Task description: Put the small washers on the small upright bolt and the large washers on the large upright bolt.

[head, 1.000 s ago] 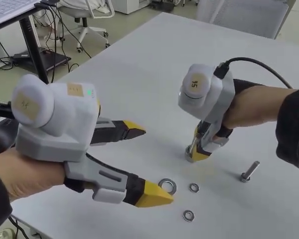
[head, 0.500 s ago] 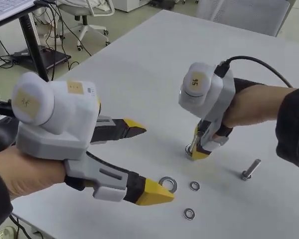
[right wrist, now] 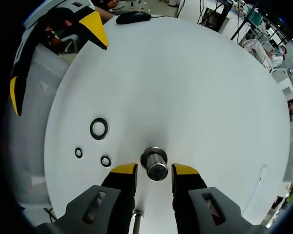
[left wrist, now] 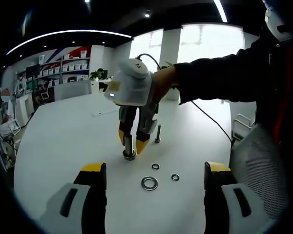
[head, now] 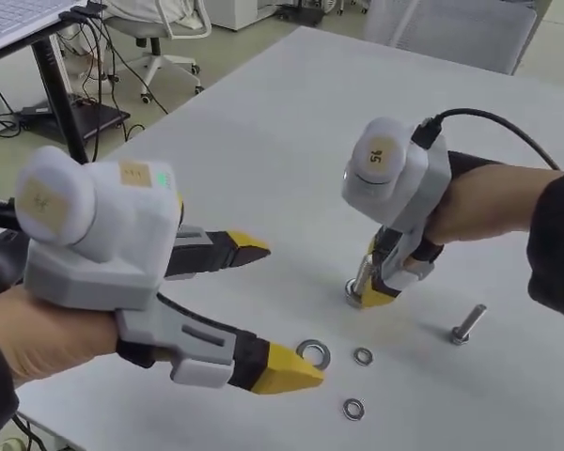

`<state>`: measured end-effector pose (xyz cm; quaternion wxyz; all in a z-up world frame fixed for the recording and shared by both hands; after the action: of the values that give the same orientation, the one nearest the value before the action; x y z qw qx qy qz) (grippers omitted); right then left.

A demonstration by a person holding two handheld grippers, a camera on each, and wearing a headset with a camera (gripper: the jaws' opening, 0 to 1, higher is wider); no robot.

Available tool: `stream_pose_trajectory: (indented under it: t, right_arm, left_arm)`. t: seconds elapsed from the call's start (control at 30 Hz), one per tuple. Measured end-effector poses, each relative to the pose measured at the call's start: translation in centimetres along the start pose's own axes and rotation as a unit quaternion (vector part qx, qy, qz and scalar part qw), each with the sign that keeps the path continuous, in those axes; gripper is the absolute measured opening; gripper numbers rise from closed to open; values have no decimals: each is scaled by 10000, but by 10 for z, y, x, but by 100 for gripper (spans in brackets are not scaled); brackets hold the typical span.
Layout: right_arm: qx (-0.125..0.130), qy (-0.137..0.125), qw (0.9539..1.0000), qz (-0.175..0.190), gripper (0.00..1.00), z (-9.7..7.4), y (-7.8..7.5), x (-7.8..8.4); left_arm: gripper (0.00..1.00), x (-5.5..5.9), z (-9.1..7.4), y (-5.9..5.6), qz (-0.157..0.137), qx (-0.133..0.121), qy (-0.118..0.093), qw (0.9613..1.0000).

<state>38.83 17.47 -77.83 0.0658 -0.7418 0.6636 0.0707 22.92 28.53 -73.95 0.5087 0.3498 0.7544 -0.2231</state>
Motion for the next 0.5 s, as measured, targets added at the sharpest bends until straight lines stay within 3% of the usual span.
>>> stream_pose_trajectory:
  t: [0.5]
  right_arm:
    - [157, -138, 9994, 293, 30, -21, 4, 23]
  left_arm:
    - [82, -4, -3, -4, 76, 7, 16, 10000]
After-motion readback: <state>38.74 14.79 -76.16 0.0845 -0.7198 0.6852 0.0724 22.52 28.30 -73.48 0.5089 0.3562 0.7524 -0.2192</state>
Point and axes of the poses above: the centre of the closed fingertips' face, and the gripper's own axes: z roughly forward along the fingers, y roughly to its left, x roughly out of its underside, the point moved 8 cm from there along -z, roughly backward along the fingers, and after that the axes turned 9 degrees about z, right-handed, at the moved point
